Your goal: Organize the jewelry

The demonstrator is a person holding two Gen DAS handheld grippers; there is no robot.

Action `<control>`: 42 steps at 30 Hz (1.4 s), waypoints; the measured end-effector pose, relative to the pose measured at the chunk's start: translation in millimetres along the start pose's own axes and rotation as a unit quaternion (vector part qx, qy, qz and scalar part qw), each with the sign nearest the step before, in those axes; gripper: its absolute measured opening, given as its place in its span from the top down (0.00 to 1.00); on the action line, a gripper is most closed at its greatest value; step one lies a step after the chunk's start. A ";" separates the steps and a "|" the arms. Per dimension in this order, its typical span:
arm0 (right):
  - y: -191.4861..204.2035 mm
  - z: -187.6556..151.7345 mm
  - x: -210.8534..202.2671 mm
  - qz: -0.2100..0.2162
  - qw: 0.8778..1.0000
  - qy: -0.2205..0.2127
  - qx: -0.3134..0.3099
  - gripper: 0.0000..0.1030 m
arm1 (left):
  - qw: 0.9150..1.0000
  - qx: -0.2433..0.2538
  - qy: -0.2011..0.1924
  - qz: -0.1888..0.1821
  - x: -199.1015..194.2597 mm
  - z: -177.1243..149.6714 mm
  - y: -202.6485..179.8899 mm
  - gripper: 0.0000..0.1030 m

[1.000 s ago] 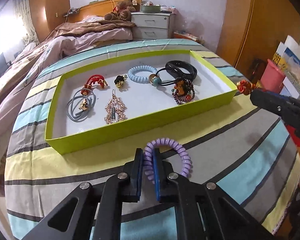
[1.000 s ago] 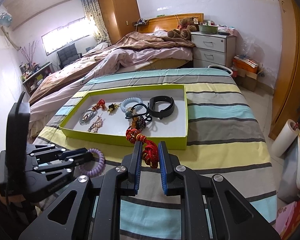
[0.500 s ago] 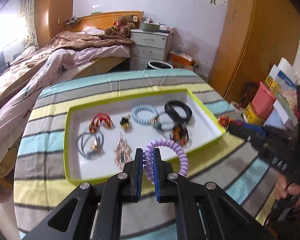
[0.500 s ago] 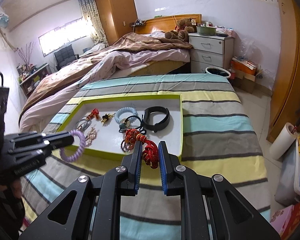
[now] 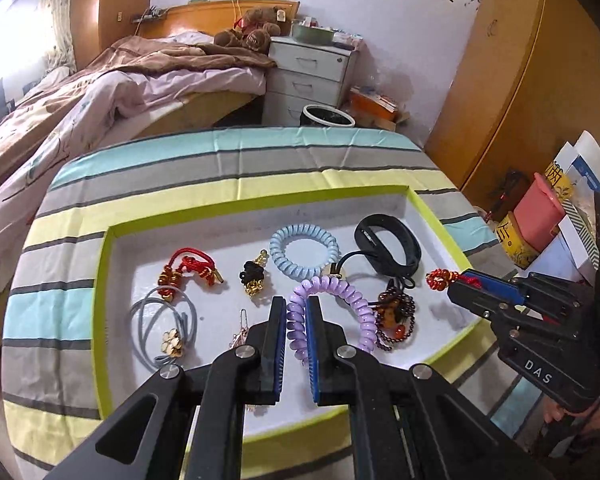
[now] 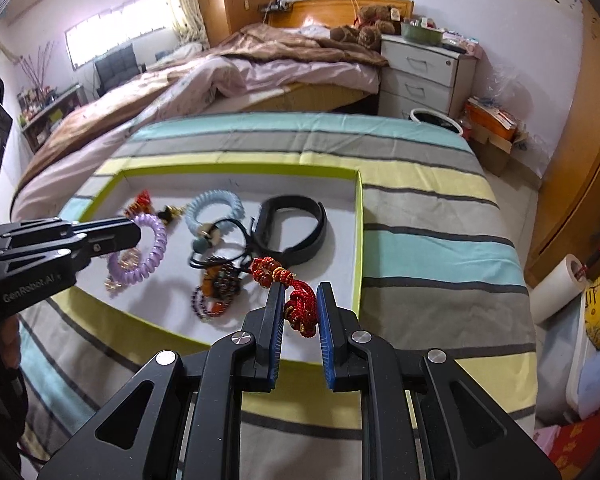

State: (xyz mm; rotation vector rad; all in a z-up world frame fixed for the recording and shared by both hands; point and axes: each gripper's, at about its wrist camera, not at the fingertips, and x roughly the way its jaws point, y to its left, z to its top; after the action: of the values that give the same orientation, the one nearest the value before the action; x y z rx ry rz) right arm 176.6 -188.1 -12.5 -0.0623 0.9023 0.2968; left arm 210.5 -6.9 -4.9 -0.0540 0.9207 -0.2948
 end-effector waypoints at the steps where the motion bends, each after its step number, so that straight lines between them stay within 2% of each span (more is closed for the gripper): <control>1: 0.0 -0.2 3.7 -0.001 1.000 0.006 -0.003 0.84 | 1.000 -0.002 0.005 0.001 3.3 0.2 1.3 0.91; 6: 2.4 -3.0 13.8 -0.006 1.000 0.023 -0.017 0.84 | 1.000 -0.007 0.018 0.000 14.3 -2.0 5.1 0.91; 19: 6.6 2.5 20.8 -0.017 0.999 0.033 -0.039 0.83 | 0.999 -0.023 0.031 0.005 24.4 -4.6 9.2 0.91; 24: 8.7 4.5 23.3 -0.021 0.998 0.037 -0.045 0.81 | 0.999 -0.023 0.032 0.012 23.5 -4.2 7.8 0.82; 26: 9.7 4.2 22.8 -0.024 0.998 0.036 -0.046 0.79 | 0.999 -0.024 0.030 0.018 21.8 -4.8 7.4 0.67; 28: 10.0 3.7 21.8 -0.022 0.998 0.033 -0.045 0.71 | 0.999 -0.027 0.026 0.016 18.9 -5.8 7.5 0.62; 30: 11.0 3.4 20.9 -0.013 0.998 0.033 -0.042 0.66 | 0.999 -0.029 0.025 0.016 16.0 -6.4 7.8 0.62; 39: 12.1 -1.7 10.5 -0.024 0.999 0.019 -0.032 0.66 | 0.999 -0.026 0.010 0.034 -2.7 -10.8 1.2 0.61; 42: 11.5 -3.7 -1.3 -0.019 1.000 -0.001 -0.013 0.66 | 0.998 -0.029 -0.003 0.050 -14.0 -15.2 -1.8 0.51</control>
State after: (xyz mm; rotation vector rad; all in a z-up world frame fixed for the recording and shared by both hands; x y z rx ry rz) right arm 169.8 -178.1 -13.0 -0.1035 0.8941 0.2728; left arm 190.1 -3.6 -3.0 -0.0633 0.9238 -0.1755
